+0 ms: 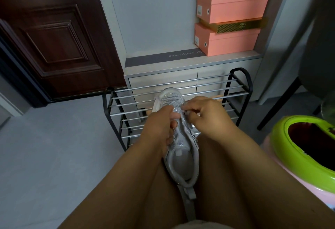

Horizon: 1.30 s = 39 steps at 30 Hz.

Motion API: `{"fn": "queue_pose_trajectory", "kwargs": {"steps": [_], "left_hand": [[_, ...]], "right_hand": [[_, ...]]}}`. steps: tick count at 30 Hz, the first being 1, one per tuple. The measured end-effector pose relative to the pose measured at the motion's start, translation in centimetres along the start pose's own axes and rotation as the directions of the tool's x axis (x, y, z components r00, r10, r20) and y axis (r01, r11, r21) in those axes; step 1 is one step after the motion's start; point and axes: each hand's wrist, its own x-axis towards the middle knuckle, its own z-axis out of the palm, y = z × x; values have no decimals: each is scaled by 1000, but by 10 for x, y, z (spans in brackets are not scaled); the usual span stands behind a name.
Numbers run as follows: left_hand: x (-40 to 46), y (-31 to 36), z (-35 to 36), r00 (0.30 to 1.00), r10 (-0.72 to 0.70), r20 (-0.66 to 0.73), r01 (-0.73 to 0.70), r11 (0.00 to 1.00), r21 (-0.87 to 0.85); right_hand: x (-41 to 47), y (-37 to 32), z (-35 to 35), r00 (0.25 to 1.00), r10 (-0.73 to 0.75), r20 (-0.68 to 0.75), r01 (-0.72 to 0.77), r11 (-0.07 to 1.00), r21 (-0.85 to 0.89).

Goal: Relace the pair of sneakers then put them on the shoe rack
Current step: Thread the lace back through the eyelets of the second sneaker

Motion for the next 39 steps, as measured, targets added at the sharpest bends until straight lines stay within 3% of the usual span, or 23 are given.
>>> {"fn": "queue_pose_trajectory", "kwargs": {"steps": [4, 9, 15, 19, 26, 32, 39], "left_hand": [[-2, 6, 0, 1000, 7, -4, -7, 1000, 15], [-5, 11, -2, 999, 3, 34, -6, 996, 87], [-2, 9, -4, 999, 29, 32, -33, 990, 139], [2, 2, -3, 989, 147, -34, -135, 961, 242], [11, -20, -2, 906, 422, -40, -321, 745, 584], [14, -27, 12, 822, 567, -58, -255, 457, 852], [14, -27, 13, 815, 579, -17, -292, 436, 851]], "right_hand": [[-5, -13, -3, 992, -54, 113, 73, 982, -175], [-5, -13, -5, 979, 2, 203, 34, 984, -174], [-1, -3, -7, 979, 54, 198, -43, 997, -57], [-1, 3, -7, 980, 58, 191, -77, 993, 90], [0, 5, -8, 975, 71, 212, -97, 988, 116], [0, 4, -9, 971, 96, 218, -124, 985, 120], [0, 9, -10, 970, 100, 221, -130, 984, 124]]}}
